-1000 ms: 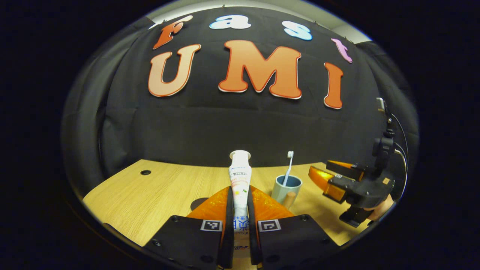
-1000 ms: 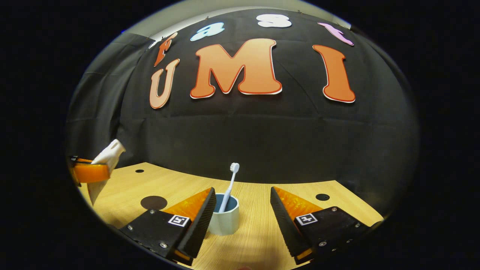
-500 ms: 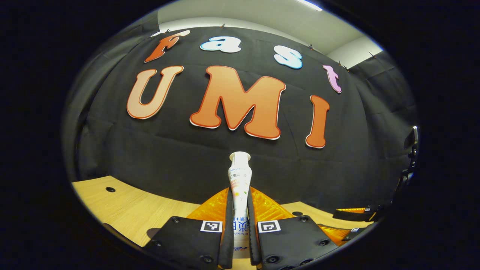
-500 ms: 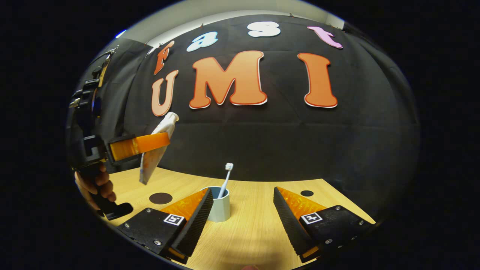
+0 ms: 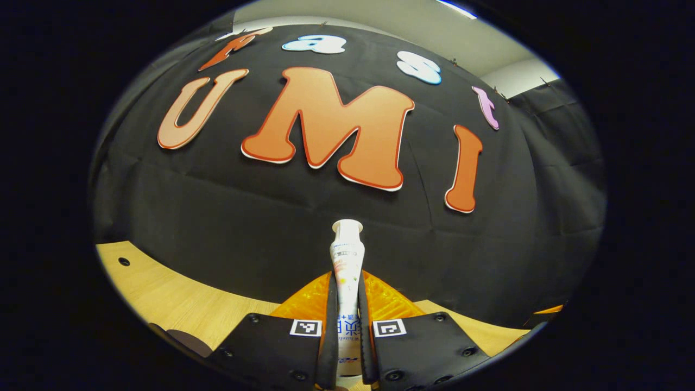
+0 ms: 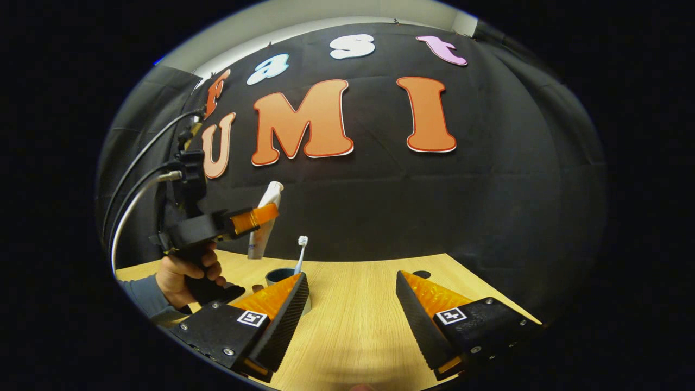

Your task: Put the toothbrush and toothpaste on the desktop into the cup, then pick up the cup and place it on the coaster on the desktop.

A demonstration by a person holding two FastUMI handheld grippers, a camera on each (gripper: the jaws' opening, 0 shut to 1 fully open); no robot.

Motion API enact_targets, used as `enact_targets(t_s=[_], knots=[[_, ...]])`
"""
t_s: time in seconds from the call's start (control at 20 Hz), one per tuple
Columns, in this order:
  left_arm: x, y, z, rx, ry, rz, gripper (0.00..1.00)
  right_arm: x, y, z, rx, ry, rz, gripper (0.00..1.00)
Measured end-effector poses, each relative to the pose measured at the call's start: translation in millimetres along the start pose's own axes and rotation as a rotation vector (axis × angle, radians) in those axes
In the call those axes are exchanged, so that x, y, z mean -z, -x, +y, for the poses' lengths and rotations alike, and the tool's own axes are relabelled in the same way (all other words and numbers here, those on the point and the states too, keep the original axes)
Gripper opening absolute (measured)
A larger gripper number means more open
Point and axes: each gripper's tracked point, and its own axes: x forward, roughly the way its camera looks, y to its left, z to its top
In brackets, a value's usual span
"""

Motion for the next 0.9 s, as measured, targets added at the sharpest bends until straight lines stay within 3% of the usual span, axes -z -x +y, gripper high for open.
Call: enact_targets(t_s=[0.4, 0.6, 0.7, 0.75, 0.8, 0.9], knots=[[57, -20, 8, -0.077, 0.014, 0.065, 0.22, 1, 6, 5, -0.017, 0.021, -0.012, 1.00], [66, -18, 7, -0.060, 0.039, 0.095, 0.25, 0, 7, 5, -0.011, 0.032, -0.019, 0.97], [70, -9, 4, -0.044, 0.033, 0.130, 0.30, 1, 7, 6, -0.011, 0.020, -0.012, 0.97], [66, -5, 4, -0.032, 0.030, 0.121, 0.37, 0, 7, 7, -0.013, 0.014, -0.008, 0.97], [56, 3, 1, -0.015, 0.029, 0.110, 0.37, 0, 7, 8, -0.010, 0.012, -0.008, 0.97], [38, 18, -1, 0.004, -0.002, 0.104, 0.56, 1, 4, 10, 0.001, 0.014, 0.004, 0.97]])
